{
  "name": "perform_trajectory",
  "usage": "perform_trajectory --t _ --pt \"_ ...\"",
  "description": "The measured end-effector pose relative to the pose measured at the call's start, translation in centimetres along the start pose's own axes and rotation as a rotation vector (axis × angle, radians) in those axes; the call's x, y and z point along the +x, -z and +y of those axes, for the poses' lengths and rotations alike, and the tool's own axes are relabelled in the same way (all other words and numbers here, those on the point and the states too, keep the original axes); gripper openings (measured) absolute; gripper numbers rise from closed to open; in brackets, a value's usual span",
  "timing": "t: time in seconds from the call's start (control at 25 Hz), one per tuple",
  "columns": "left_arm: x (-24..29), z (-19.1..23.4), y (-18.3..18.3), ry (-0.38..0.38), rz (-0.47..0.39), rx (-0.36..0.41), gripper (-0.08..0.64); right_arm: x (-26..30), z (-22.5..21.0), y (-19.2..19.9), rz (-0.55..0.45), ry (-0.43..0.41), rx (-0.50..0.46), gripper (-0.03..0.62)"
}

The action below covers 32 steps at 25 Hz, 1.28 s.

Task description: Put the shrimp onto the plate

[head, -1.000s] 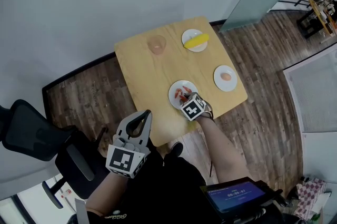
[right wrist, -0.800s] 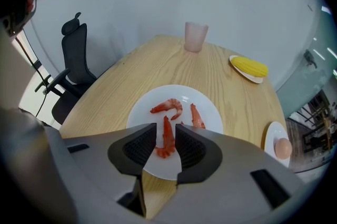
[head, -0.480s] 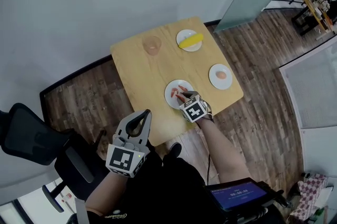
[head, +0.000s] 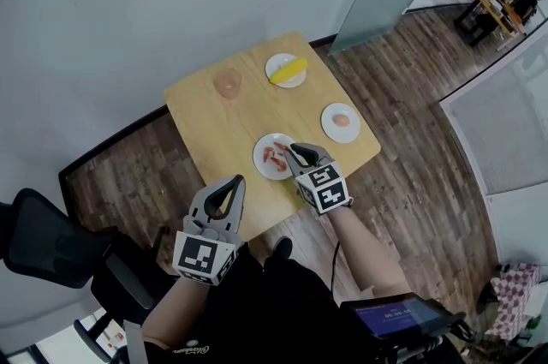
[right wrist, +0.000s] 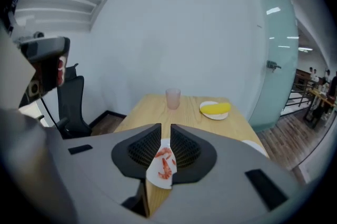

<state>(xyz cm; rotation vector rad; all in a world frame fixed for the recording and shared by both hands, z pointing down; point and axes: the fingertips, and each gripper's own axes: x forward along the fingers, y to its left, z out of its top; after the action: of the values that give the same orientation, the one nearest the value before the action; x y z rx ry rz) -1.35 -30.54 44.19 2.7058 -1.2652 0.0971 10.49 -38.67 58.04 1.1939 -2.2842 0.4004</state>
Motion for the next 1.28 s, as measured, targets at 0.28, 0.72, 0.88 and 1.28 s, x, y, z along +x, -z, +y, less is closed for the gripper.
perform_trajectory --t 0.28,0.72,0.88,1.28 --pt "0.7 -1.5 -1.4 0.030 -0.026 0.020 0.000 -8.0 0.8 -6.0 -0.246 0.054 0.021 0.021" --pt "0.2 -3.1 -3.3 0.055 -0.063 0.052 0.000 -16.7 4.8 -7.9 -0.449 0.098 0.057 0.003" --pt "0.2 -3.6 -3.6 0.064 -0.072 0.062 0.000 -18.0 5.4 -8.5 -0.501 0.095 0.084 0.003" --pt "0.4 -3.9 -4.2 0.068 -0.086 0.075 0.000 -18.9 5.8 -9.9 -0.559 0.090 0.090 0.002"
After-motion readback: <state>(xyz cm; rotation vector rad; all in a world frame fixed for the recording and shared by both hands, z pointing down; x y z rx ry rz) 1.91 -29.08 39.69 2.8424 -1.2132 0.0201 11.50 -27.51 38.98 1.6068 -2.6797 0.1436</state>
